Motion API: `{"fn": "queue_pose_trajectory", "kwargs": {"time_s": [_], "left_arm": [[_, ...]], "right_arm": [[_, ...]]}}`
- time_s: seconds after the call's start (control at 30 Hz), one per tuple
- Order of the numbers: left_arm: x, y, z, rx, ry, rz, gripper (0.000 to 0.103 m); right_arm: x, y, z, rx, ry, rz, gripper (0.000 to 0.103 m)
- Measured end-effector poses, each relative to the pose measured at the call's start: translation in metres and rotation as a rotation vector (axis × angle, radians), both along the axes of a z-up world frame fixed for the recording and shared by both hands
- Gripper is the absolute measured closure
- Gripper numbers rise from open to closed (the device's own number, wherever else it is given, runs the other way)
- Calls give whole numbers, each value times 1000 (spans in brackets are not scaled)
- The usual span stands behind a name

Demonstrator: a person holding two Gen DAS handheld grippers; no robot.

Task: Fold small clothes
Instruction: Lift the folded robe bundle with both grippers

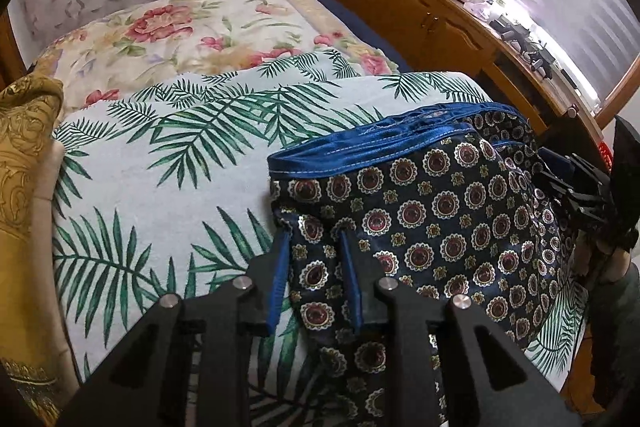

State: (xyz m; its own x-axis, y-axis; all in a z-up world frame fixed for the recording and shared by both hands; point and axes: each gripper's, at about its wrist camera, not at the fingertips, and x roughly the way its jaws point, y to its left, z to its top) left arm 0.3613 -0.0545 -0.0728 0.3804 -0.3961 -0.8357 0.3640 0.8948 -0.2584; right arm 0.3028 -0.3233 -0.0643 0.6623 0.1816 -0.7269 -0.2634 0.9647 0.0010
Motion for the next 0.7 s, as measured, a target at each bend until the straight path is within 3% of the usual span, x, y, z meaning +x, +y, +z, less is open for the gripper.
{"fn": "queue_pose_trajectory", "kwargs": {"time_s": [0.13,0.33,0.43,0.47,0.53,0.6,0.7], "left_arm": [[1,1,0,-2,3,1,80],[2,2,-1,-18,2,6,80],[3,4,-1,-49,7,3,81],[3,5,-2,-62,8,-1,83],[1,4,-3,-87,8,-21,97],[-3,4,-1,-97,-9,-28,101],[-16,7,11,-131,-69,-19,102]], "right_arm": [[10,-5,-5,27,58,-1,30],[23,5,-15,70,135,26,29],[25,10,-16,67,128,32,30],[26,11,-16,72,130,39,37],[28,14,-15,89,131,68,53],[29,19,-14,118,139,108,80],[28,29,-13,136,134,150,92]]}}
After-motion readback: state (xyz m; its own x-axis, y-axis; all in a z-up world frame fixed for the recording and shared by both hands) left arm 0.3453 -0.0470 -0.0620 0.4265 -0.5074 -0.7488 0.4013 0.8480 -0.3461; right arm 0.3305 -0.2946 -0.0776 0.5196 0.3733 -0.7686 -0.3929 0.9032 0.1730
